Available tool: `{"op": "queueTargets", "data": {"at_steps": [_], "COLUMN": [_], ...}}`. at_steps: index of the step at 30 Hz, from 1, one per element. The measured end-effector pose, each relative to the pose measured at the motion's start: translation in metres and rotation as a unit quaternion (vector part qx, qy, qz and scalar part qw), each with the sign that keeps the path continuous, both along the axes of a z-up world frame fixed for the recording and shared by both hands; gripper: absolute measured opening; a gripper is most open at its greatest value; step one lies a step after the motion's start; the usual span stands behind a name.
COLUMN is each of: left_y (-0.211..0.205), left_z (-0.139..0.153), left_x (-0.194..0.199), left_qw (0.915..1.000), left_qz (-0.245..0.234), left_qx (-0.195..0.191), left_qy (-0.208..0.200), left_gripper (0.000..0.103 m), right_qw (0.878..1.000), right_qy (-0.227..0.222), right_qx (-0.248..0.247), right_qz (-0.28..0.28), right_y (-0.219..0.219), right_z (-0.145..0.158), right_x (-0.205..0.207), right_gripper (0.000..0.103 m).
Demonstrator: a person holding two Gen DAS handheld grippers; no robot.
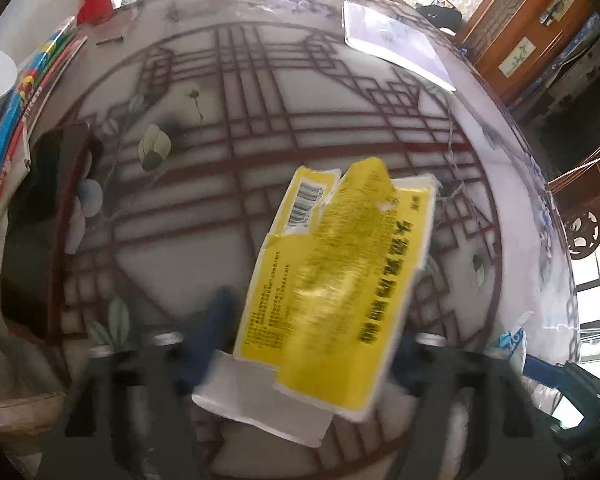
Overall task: Collect trash
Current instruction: 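Grasp the white-blue snack wrapper with the right gripper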
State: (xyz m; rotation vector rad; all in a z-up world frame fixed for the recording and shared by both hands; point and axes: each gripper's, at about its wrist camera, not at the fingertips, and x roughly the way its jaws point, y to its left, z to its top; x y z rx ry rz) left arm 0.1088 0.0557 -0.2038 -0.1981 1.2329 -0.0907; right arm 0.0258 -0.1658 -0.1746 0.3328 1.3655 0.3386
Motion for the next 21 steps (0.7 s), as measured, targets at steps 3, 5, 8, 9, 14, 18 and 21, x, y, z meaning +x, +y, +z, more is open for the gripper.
{"op": "queueTargets", "data": {"at_steps": [3, 5, 8, 9, 14, 18, 21], "left_y": [0.004, 0.005, 0.004, 0.004, -0.007, -0.014, -0.020], "left_z": [0.004, 0.010, 0.025, 0.030, 0.058, 0.069, 0.074], "left_x": [-0.004, -0.009, -0.017, -0.018, -0.025, -0.025, -0.028], "left_qw": [0.9999, 0.9997, 0.9988, 0.9985, 0.9958, 0.9942, 0.9935], "left_qz": [0.007, 0.009, 0.014, 0.016, 0.016, 0.013, 0.012], "left_qx": [-0.012, -0.014, -0.022, -0.026, -0.038, -0.054, -0.061], "left_qy": [-0.007, -0.019, -0.040, -0.046, -0.081, -0.092, -0.095], "left_gripper": [0.048, 0.046, 0.038, 0.037, 0.033, 0.033, 0.033], "right_qw": [1.000, 1.000, 0.999, 0.998, 0.993, 0.991, 0.989], "right_qy": [0.006, -0.001, -0.041, -0.056, -0.119, -0.137, -0.148], "right_qx": [-0.001, 0.007, 0.008, 0.007, 0.005, 0.006, 0.006], "right_qz": [0.013, 0.013, 0.009, 0.008, -0.002, -0.009, -0.013], "right_y": [0.005, 0.004, -0.001, -0.003, -0.017, -0.026, -0.033], "right_z": [-0.005, -0.002, 0.016, 0.023, 0.051, 0.061, 0.066], "right_x": [0.001, 0.000, 0.001, 0.001, 0.004, 0.005, 0.005], "right_gripper": [0.039, 0.035, 0.033, 0.033, 0.033, 0.033, 0.033]}}
